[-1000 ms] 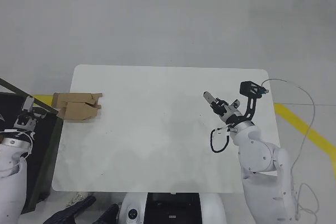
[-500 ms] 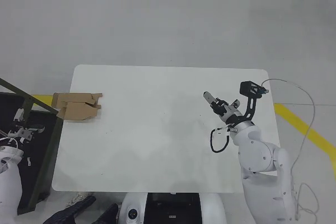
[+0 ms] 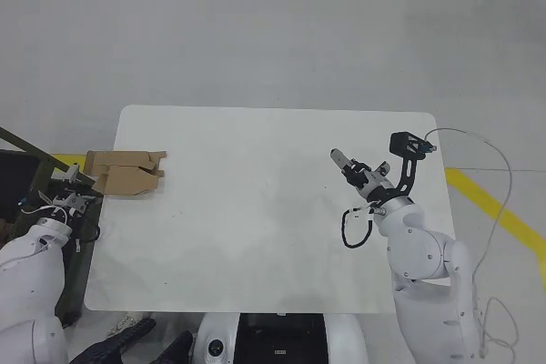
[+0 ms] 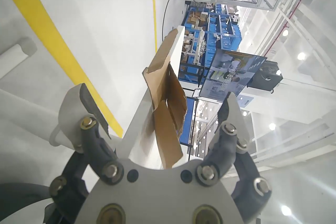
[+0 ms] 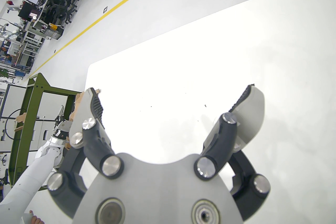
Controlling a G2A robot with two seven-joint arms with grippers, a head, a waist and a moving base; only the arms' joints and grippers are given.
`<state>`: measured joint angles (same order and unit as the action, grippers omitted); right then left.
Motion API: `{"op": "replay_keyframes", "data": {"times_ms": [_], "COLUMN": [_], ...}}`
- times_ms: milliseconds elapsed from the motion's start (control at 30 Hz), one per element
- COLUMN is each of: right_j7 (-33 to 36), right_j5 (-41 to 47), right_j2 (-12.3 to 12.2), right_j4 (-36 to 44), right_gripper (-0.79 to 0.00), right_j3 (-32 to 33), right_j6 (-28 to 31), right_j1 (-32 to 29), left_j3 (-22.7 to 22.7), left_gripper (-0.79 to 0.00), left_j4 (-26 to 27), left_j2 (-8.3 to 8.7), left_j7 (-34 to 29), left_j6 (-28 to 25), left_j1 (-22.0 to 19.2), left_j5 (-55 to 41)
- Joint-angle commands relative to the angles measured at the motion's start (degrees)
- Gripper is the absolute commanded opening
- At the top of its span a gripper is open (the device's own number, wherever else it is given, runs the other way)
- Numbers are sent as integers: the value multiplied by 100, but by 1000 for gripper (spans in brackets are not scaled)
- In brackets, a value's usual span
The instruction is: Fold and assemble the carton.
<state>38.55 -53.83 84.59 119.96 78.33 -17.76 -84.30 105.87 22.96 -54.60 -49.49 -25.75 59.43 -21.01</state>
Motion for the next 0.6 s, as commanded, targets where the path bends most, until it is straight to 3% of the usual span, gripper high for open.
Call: {"op": "replay_keyframes", "data": {"times_ms": [0,133,167,200,233,367,400,567], "right_j7": [-1,-1,-1,-1,-1,-1,-1,-1], "right_j5": [2,2,2,2,2,2,2,2], "right_j2": [0,0,0,0,0,0,0,0], "right_j4": [0,0,0,0,0,0,0,0], "right_gripper": [0,0,0,0,0,0,0,0], "right_j3": [0,0,0,0,0,0,0,0], "right_j6": [0,0,0,0,0,0,0,0], "right_j1": [0,0,0,0,0,0,0,0], "left_j3": [-77,-187,-206,-220,-230,-262,-271,-298], "left_gripper": [0,0,-46,-286,-443,-742,-782,-785], "left_j4": [-117,-348,-402,-451,-497,-613,-634,-718], "left_j2": [-23,-59,-65,-70,-74,-83,-86,-98], "left_j7": [27,69,99,143,178,208,198,153], "left_j6": [-19,-20,-13,-13,-7,-1,15,142], "left_j1": [-162,-392,-437,-475,-510,-613,-639,-760], "left_j5": [43,97,108,118,116,111,107,58]}}
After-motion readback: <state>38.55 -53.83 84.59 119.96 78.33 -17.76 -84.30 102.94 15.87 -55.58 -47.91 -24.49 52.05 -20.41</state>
